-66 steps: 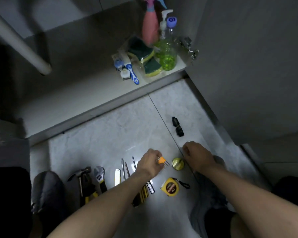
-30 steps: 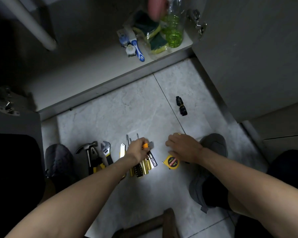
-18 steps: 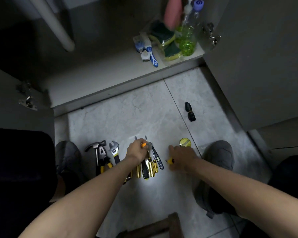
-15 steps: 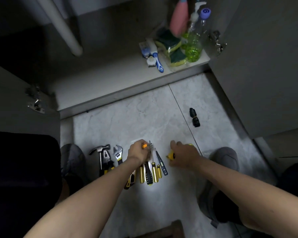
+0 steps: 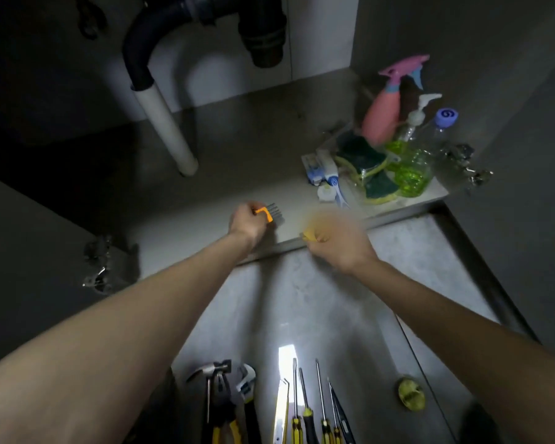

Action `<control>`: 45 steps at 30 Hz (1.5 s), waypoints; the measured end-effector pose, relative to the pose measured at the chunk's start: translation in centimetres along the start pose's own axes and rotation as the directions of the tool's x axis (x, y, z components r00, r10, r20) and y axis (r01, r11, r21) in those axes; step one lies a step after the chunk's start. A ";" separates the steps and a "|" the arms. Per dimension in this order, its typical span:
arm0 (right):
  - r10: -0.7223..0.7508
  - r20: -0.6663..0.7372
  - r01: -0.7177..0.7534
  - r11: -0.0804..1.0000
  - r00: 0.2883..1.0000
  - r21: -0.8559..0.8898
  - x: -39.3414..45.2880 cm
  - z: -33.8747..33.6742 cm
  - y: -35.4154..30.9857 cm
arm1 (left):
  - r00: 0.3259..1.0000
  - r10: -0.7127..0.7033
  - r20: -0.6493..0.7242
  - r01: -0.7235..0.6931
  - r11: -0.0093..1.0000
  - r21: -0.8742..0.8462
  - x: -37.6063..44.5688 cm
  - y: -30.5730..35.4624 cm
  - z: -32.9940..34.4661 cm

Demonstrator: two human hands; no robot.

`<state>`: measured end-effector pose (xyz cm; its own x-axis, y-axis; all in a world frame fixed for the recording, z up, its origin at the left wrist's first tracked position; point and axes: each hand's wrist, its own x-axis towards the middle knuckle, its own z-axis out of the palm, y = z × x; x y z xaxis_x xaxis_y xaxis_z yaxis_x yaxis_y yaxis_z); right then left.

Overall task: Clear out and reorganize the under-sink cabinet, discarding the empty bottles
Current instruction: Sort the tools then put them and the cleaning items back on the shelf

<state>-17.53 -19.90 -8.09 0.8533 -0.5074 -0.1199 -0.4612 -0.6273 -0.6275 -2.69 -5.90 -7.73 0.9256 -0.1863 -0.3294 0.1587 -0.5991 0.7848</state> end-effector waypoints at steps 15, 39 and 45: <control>-0.210 -0.015 0.205 0.965 0.978 -0.163 4.1 3.5 -0.2 | 0.942 0.212 0.259 -0.263 0.948 0.182 9.8 2.3 0.6; -0.149 -0.061 0.141 0.983 0.987 -0.120 5.7 5.4 -1.1 | 0.838 0.455 0.301 -0.537 0.787 0.305 10.1 1.7 1.5; -0.170 -0.129 0.186 0.975 0.977 0.118 2.0 3.4 1.5 | 0.841 0.467 0.273 -0.540 0.750 0.381 8.3 1.8 1.4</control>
<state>-15.66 -19.86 -11.88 0.8807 -0.4652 0.0893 -0.2627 -0.6367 -0.7250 4.85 -9.57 -9.80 0.7590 -0.6489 -0.0535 -0.5118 -0.6455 0.5669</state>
